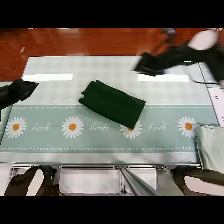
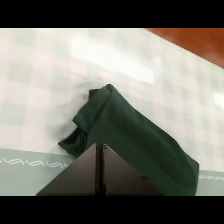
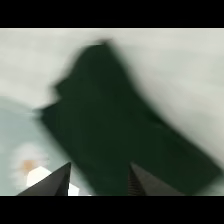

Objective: Fold the shirts.

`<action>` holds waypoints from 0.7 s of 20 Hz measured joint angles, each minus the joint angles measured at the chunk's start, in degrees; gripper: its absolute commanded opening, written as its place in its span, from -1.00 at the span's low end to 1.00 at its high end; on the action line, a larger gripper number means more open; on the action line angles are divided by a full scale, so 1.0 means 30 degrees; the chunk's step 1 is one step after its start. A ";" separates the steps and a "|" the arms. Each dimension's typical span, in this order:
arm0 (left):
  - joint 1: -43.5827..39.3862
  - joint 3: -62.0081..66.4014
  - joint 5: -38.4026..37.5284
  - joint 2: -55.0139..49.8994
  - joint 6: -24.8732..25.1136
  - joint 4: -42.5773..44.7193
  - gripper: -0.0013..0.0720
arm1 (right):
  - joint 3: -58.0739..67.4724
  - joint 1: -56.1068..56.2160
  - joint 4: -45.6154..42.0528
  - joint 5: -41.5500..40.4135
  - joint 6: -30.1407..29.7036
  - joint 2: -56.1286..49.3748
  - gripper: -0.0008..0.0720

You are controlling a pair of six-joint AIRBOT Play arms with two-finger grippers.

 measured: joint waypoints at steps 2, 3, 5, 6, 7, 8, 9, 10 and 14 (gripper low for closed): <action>0.0000 -0.0372 -0.0692 0.0000 0.0029 -0.0233 -0.92 | -0.2769 -0.1399 -0.4721 -0.0131 0.2069 0.3563 0.15; 0.0000 -0.0561 -0.0947 0.0000 0.0051 -0.0335 -0.92 | -0.4364 -0.2127 -0.5989 -0.0474 0.2776 0.5078 0.15; 0.0000 -0.0962 -0.1530 0.0000 0.0189 -0.0401 -0.92 | -0.7978 -0.3541 -0.6579 -0.1027 0.3432 0.7533 0.17; 0.0000 -0.1144 -0.1770 0.0000 0.0255 -0.0481 -0.92 | -0.9836 -0.4146 -0.6040 -0.1421 0.3439 0.8386 0.17; 0.0000 -0.1311 -0.1945 0.0000 0.0313 -0.0474 -0.92 | -1.1555 -0.4597 -0.5195 -0.1836 0.3228 0.8903 0.16; 0.0000 -0.1464 -0.2025 0.0000 0.0335 -0.0510 -0.92 | -1.3274 -0.4925 -0.3861 -0.2419 0.2820 0.9289 0.16; 0.0000 -0.1639 -0.2120 0.0000 0.0386 -0.0517 -0.92 | -1.4761 -0.5042 -0.2448 -0.3206 0.2455 0.9442 0.16; 0.0000 -0.1807 -0.2244 0.0000 0.0393 -0.0525 -0.92 | -1.6123 -0.4998 -0.0933 -0.4095 0.2135 0.9406 0.16; 0.0000 -0.2433 -0.2375 0.0000 0.0452 -0.0568 -0.92 | -1.8527 -0.3381 0.4510 -0.7300 0.0138 0.7111 0.16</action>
